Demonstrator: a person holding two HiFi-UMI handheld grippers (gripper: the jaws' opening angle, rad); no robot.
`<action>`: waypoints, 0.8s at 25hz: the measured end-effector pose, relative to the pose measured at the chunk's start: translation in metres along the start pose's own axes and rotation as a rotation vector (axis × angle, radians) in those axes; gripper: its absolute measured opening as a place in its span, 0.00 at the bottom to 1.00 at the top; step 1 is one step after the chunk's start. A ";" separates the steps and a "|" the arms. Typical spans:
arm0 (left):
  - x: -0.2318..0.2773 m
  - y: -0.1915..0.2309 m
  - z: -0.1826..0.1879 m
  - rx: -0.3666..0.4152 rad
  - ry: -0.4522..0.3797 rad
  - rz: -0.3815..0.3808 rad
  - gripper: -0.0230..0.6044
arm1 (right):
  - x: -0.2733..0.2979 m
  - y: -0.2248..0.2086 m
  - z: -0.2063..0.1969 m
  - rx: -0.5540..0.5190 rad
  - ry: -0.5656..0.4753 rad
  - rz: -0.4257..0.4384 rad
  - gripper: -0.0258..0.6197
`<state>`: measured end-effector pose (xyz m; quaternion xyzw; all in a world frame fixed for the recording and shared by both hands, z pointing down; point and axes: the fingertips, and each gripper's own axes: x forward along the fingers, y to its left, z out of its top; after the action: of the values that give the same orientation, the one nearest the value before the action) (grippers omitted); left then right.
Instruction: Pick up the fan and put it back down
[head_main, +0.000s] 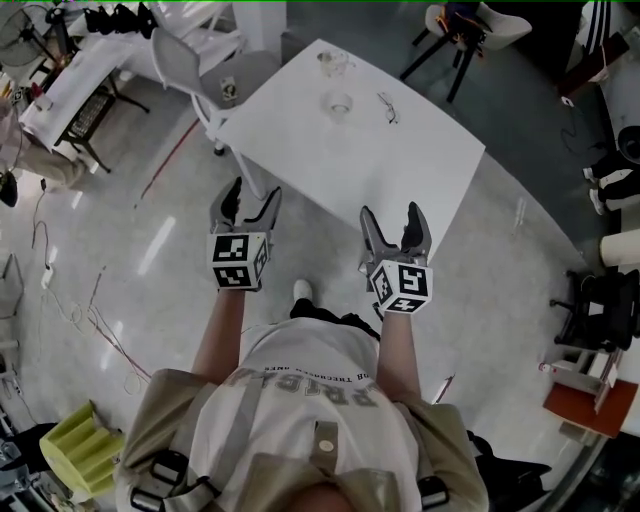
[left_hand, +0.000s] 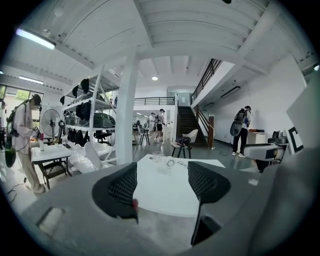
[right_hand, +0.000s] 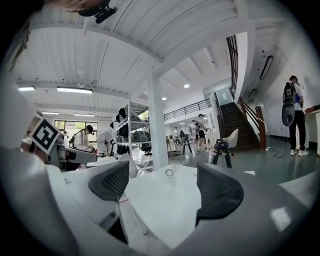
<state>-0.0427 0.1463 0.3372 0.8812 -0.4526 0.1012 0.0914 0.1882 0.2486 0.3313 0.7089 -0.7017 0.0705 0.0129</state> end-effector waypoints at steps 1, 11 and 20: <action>0.008 0.002 0.004 0.004 -0.006 0.002 0.56 | 0.009 -0.002 0.002 -0.001 -0.004 0.005 0.66; 0.054 0.009 0.013 0.010 -0.002 0.015 0.56 | 0.058 -0.020 0.002 -0.009 0.014 0.046 0.66; 0.071 0.022 -0.006 -0.014 0.040 0.021 0.56 | 0.080 -0.018 -0.016 -0.015 0.062 0.060 0.66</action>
<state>-0.0207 0.0796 0.3634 0.8734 -0.4609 0.1166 0.1058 0.2052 0.1715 0.3583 0.6847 -0.7225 0.0876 0.0380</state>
